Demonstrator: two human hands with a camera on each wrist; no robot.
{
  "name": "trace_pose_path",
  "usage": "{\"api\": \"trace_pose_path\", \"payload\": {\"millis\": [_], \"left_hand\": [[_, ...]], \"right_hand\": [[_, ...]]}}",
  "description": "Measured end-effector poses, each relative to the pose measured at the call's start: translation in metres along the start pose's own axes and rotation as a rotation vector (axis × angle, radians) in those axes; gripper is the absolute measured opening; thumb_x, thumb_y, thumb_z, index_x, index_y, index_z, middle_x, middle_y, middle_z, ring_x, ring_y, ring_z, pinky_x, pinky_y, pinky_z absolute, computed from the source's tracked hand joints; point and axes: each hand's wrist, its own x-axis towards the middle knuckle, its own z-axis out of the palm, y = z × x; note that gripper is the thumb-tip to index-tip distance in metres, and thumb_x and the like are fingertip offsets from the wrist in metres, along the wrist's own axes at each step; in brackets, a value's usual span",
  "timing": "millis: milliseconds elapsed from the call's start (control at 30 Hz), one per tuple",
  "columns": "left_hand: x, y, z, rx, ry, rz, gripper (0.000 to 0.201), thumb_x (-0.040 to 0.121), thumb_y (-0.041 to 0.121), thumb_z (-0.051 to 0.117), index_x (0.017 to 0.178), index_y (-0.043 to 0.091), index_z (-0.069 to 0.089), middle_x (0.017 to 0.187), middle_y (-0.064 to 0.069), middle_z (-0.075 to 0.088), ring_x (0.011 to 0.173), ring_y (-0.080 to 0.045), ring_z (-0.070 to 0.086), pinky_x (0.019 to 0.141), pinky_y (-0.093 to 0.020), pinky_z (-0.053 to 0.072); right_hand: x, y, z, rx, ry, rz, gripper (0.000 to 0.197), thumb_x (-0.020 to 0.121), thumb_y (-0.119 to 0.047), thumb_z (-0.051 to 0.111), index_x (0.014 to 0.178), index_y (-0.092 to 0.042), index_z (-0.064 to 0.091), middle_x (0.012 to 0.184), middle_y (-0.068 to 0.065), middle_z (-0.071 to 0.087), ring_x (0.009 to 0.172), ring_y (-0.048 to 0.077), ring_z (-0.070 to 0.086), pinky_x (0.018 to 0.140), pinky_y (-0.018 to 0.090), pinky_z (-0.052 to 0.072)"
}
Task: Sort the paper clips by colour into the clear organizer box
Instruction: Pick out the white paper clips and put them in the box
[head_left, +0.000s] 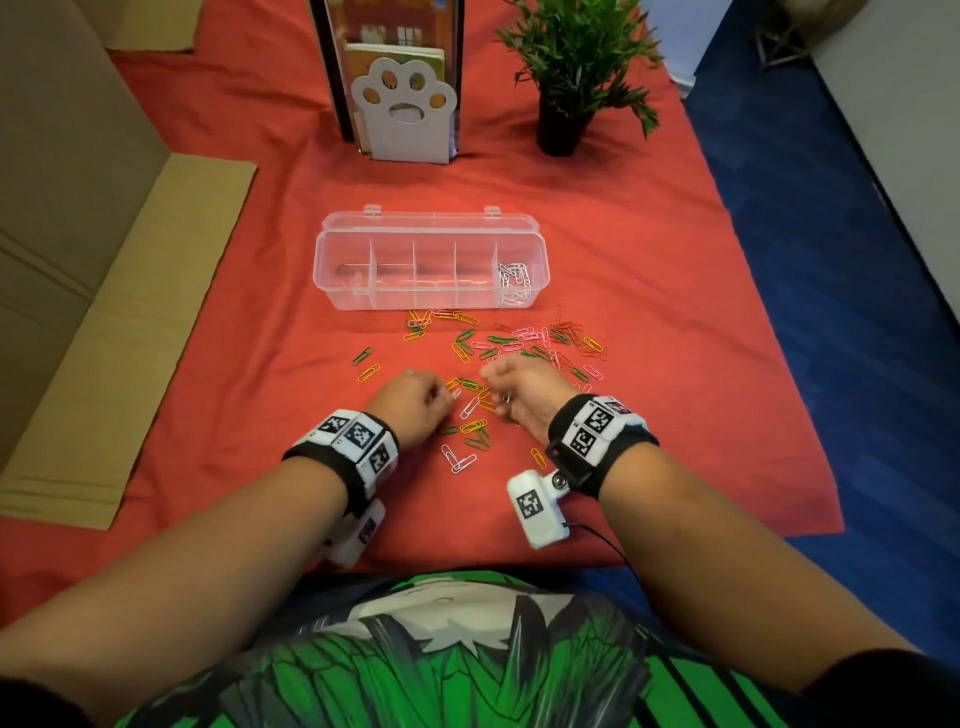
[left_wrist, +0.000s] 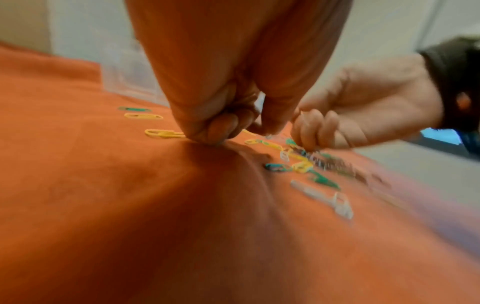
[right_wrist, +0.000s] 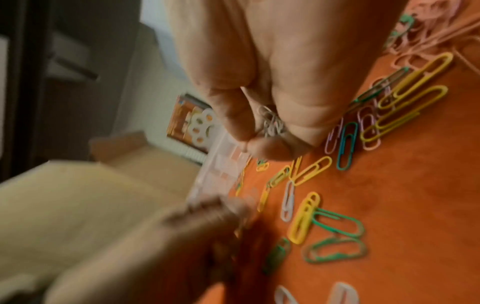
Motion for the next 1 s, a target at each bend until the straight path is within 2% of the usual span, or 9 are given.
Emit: {"api": "trace_pose_path", "payload": {"millis": [100,167,300,400,500,633,700,900,1000], "left_hand": [[-0.006,0.009,-0.012,-0.739,-0.103,-0.263,0.014,0.082,0.020,0.045,0.071,0.013,0.052,0.064,-0.006,0.047,0.055,-0.020,0.044,0.053,-0.026,0.035],[-0.016,0.012,-0.023,-1.286,-0.220,-0.316,0.013,0.072,0.013,0.037,0.062,0.014,0.046,0.054,-0.003,0.042,0.043,-0.014,0.038,0.045,-0.019,0.029],[-0.026,0.009,-0.036,-1.624,-0.309,-0.248,0.023,0.062,0.016,0.037,0.064,0.008,0.059,0.060,-0.008,0.055,0.049,-0.018,0.053,0.048,-0.020,0.044],[-0.024,0.010,-0.030,-1.455,-0.234,-0.307,0.023,0.076,0.008,0.038,0.067,0.011,0.060,0.054,-0.002,0.053,0.043,-0.012,0.050,0.044,-0.016,0.040],[-0.019,0.003,-0.011,-0.803,-0.121,-0.194,0.022,0.083,0.010,0.058,0.064,0.019,0.062,0.045,0.007,0.050,0.041,-0.005,0.041,0.044,-0.015,0.035],[-0.025,-0.010,0.004,-0.075,-0.256,0.090,0.017,0.074,0.018,0.074,0.091,0.019,0.073,0.091,-0.002,0.073,0.082,-0.013,0.062,0.082,-0.028,0.048],[-0.029,-0.010,0.006,0.121,-0.210,0.157,0.023,0.074,0.021,0.071,0.097,0.019,0.071,0.099,-0.001,0.072,0.093,-0.016,0.063,0.083,-0.024,0.044],[-0.030,-0.005,0.007,0.270,-0.148,0.271,0.016,0.086,0.024,0.056,0.086,0.011,0.065,0.091,-0.012,0.067,0.091,-0.029,0.059,0.076,-0.030,0.039],[-0.028,-0.001,0.006,0.038,-0.158,0.050,0.018,0.086,0.025,0.053,0.079,0.010,0.060,0.077,-0.015,0.063,0.075,-0.028,0.055,0.068,-0.033,0.041]], "right_hand": [[0.001,0.005,0.007,-0.731,0.045,-0.217,0.027,0.083,0.003,0.045,0.086,-0.012,0.066,0.083,0.003,0.056,0.067,0.015,0.048,0.059,0.022,0.039],[0.001,0.012,0.011,-1.072,0.027,-0.367,0.025,0.082,0.000,0.049,0.099,-0.008,0.065,0.103,0.011,0.052,0.082,0.021,0.051,0.075,0.024,0.044],[-0.001,0.027,0.018,-1.461,0.021,-0.580,0.026,0.074,-0.010,0.062,0.099,-0.006,0.054,0.102,0.015,0.047,0.095,0.034,0.053,0.078,0.041,0.048],[-0.006,0.026,0.022,-1.574,0.048,-0.623,0.025,0.082,-0.013,0.058,0.106,-0.007,0.052,0.109,0.014,0.047,0.102,0.034,0.051,0.084,0.044,0.046],[-0.010,0.021,0.019,-1.584,0.055,-0.579,0.030,0.087,-0.016,0.054,0.114,-0.005,0.050,0.116,0.014,0.047,0.110,0.034,0.049,0.091,0.043,0.042],[-0.011,0.017,0.005,-1.509,0.061,-0.481,0.031,0.082,-0.001,0.048,0.113,-0.004,0.048,0.116,0.016,0.047,0.109,0.034,0.050,0.088,0.041,0.044],[-0.009,0.019,0.001,-1.416,0.073,-0.449,0.032,0.078,0.002,0.050,0.109,-0.006,0.050,0.112,0.015,0.048,0.107,0.034,0.051,0.087,0.040,0.046],[-0.010,0.022,0.005,-1.546,0.102,-0.557,0.020,0.087,-0.006,0.049,0.107,-0.002,0.051,0.109,0.016,0.049,0.102,0.034,0.053,0.081,0.040,0.045],[-0.014,0.017,0.012,-1.635,0.113,-0.575,0.026,0.089,-0.002,0.040,0.112,0.000,0.050,0.116,0.017,0.049,0.108,0.035,0.051,0.085,0.042,0.045]]}}
